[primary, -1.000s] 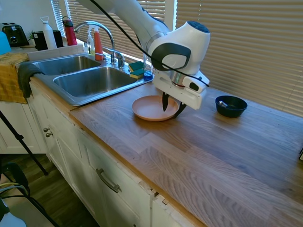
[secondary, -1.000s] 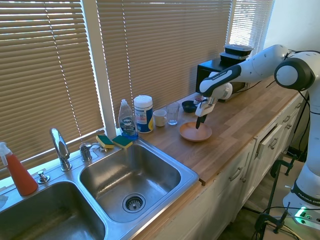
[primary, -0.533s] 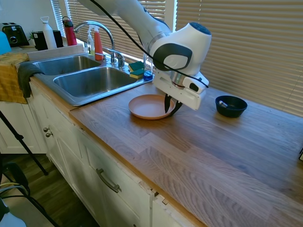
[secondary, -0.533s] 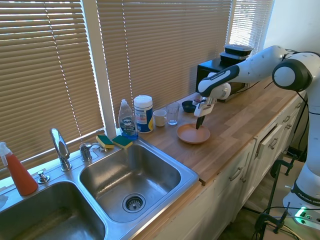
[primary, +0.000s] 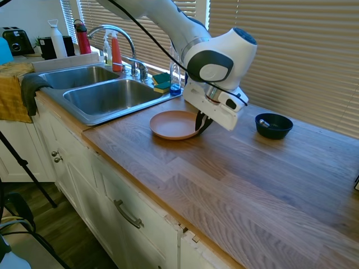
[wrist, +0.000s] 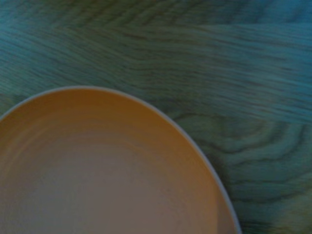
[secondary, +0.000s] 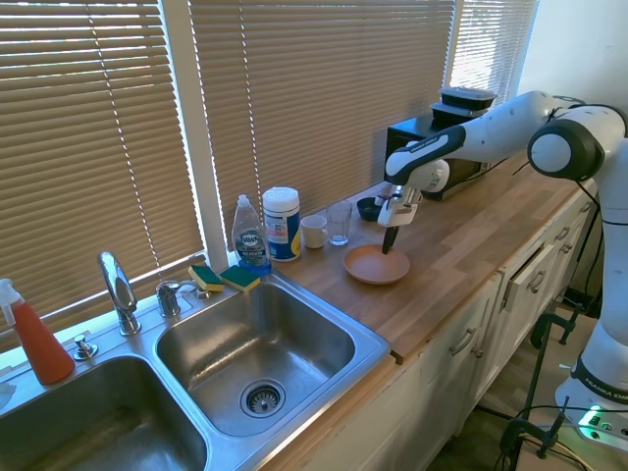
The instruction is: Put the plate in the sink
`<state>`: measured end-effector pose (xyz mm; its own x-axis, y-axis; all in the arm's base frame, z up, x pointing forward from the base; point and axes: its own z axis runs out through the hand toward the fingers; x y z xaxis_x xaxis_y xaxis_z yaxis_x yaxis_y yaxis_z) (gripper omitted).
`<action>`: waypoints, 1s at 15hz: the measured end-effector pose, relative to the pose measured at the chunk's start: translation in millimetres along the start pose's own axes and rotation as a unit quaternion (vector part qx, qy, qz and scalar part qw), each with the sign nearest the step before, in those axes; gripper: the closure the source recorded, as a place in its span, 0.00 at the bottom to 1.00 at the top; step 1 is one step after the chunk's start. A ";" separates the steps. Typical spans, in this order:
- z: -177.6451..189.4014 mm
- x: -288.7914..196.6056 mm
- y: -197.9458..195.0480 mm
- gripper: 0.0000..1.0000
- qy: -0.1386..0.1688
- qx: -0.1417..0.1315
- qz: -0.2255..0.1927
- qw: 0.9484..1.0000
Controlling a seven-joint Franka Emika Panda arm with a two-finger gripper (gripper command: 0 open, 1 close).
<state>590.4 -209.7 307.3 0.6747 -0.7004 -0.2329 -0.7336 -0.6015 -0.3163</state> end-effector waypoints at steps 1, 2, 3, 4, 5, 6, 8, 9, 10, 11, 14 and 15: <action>0.4 -1.0 -0.7 1.00 -0.008 0.003 0.000 1.000; -0.8 -1.5 -2.2 1.00 -0.012 0.008 0.000 1.000; -3.5 -2.9 -4.7 1.00 -0.016 0.012 -0.001 1.000; -7.9 -6.0 -9.8 1.00 -0.017 0.017 -0.004 1.000; -12.8 -11.4 -18.1 1.00 -0.018 0.022 -0.010 1.000; -18.4 -19.8 -30.5 1.00 -0.018 0.026 -0.017 0.999; -29.7 -42.4 -61.7 1.00 -0.016 0.036 -0.024 0.999; -34.2 -56.7 -77.3 1.00 -0.016 0.038 -0.025 0.999; -37.6 -73.0 -93.5 1.00 -0.016 0.040 -0.026 0.999; -41.1 -92.2 -110.7 1.00 -0.016 0.042 -0.025 0.999; -40.5 -148.6 -161.1 1.00 -0.009 0.039 -0.022 0.999; -36.8 -163.5 -174.6 1.00 -0.009 0.034 -0.022 0.999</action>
<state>605.2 -4.3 434.5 0.7075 -0.6666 -0.2349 -0.6969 -0.6027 -0.3888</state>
